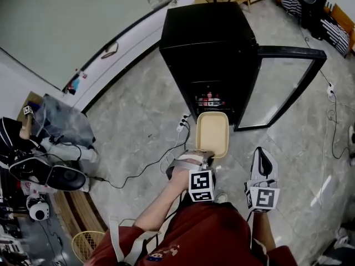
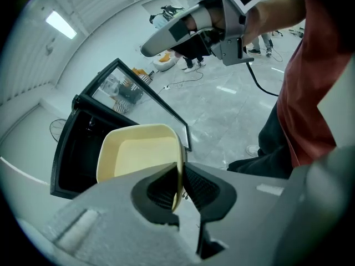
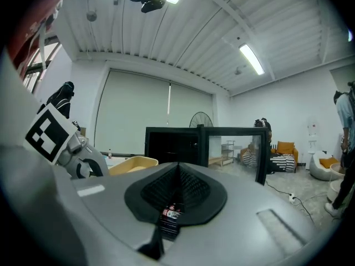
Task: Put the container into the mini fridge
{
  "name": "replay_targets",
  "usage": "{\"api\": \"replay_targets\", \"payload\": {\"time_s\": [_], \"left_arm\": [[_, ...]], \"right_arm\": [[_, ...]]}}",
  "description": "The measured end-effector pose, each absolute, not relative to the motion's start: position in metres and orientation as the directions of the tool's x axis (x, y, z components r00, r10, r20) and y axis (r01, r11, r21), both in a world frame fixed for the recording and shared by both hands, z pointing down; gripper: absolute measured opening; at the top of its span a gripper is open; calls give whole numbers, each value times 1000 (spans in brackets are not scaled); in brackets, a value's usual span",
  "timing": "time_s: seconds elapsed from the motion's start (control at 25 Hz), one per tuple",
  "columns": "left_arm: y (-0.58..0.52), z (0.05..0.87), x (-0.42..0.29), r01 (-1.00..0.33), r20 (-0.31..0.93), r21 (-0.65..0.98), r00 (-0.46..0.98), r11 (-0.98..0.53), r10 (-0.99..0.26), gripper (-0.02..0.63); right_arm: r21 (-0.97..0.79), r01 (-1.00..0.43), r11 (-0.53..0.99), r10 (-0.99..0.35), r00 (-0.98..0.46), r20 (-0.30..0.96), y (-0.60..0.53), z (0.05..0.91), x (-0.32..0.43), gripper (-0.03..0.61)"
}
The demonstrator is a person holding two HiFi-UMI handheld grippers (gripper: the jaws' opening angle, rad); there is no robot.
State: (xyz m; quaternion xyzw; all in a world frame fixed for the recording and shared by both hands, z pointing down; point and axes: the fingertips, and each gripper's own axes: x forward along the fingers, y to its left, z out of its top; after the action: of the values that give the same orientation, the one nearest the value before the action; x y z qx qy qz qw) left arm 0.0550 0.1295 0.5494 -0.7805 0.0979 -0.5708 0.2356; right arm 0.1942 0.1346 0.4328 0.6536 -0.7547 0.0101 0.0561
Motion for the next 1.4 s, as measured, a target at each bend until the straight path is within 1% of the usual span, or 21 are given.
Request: {"api": "replay_targets", "payload": {"time_s": [0.44,0.84,1.08,1.24,1.4], "left_arm": [[28,554,36,85,831,-476,369,-875,-416,31],[-55,556,21,116,822,-473,415,-873,-390,31],[-88,567,20,148,826,-475,417,-868,-380,31],[-104,571,19,149,830,-467,412,-872,-375,31],[-121,578,23,139,832,-465,405,-874,-379,31]], "right_arm": [[109,-980,168,-982,-157,109,31,426,160,0],[122,-983,136,-988,-126,88,-48,408,124,0],[115,-986,123,-991,-116,66,-83,403,116,0],[102,-989,103,-992,-95,80,-96,414,120,0],[103,-989,104,-993,-97,68,-114,421,128,0]]}}
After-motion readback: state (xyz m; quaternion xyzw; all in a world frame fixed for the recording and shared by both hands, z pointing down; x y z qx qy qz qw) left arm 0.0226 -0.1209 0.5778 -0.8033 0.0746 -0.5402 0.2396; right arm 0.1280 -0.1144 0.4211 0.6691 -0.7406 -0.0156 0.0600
